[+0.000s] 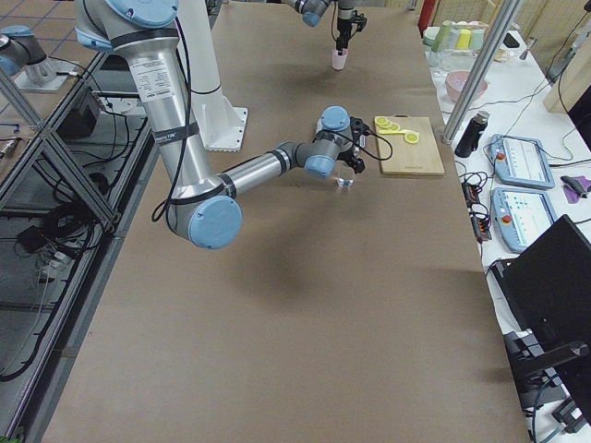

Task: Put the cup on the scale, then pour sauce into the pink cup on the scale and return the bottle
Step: 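Close the left gripper on the pink cup while the right grasps the bottle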

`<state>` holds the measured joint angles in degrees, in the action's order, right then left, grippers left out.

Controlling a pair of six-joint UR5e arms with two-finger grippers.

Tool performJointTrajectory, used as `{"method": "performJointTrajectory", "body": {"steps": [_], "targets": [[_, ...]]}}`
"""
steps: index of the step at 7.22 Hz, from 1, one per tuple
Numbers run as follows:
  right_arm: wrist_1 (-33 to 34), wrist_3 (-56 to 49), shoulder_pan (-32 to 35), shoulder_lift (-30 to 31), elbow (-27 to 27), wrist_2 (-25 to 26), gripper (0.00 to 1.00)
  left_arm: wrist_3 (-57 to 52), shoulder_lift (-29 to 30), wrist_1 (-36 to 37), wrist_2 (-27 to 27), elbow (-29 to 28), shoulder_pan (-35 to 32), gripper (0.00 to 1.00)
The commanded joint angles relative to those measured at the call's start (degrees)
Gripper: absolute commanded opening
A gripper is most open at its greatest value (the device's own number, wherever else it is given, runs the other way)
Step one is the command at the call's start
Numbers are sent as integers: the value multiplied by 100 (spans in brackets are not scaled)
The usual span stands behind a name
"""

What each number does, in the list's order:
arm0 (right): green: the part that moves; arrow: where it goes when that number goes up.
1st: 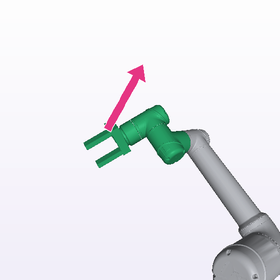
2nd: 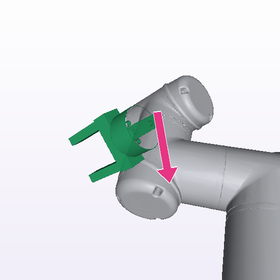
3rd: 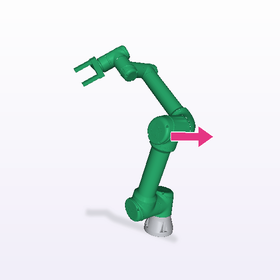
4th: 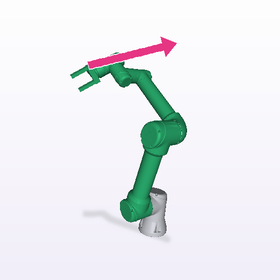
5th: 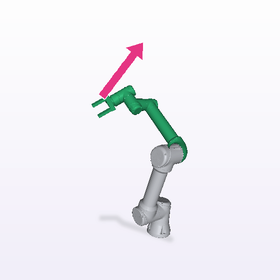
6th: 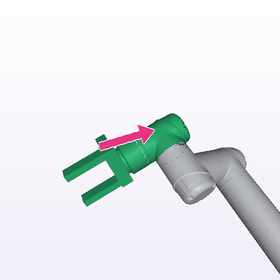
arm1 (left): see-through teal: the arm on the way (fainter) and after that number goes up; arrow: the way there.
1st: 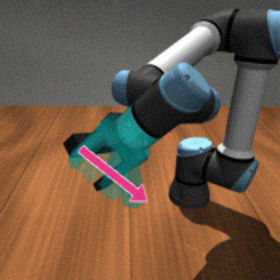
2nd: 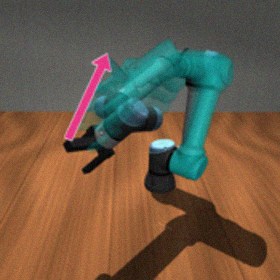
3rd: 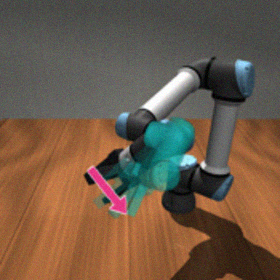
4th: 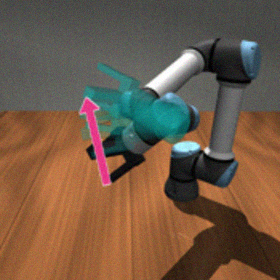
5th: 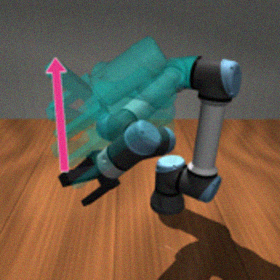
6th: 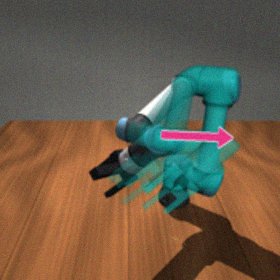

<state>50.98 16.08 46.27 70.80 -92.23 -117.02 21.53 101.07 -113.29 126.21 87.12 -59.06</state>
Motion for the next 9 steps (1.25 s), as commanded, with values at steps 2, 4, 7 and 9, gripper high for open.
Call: {"method": "performJointTrajectory", "body": {"steps": [2, 4, 7, 9], "targets": [[0, 9, -4, -92, 91, 3, 100, 0, 0, 0, -9, -28, 35, 80], [0, 9, -4, -110, 117, 3, 100, 0, 9, 9, -70, -45, 79, 63], [-9, 18, 5, -118, 135, -5, 75, 9, 44, 9, -71, -89, 114, 22], [0, 62, 5, -119, 144, -14, 15, 0, 18, -26, -79, -81, 114, 3]]}}
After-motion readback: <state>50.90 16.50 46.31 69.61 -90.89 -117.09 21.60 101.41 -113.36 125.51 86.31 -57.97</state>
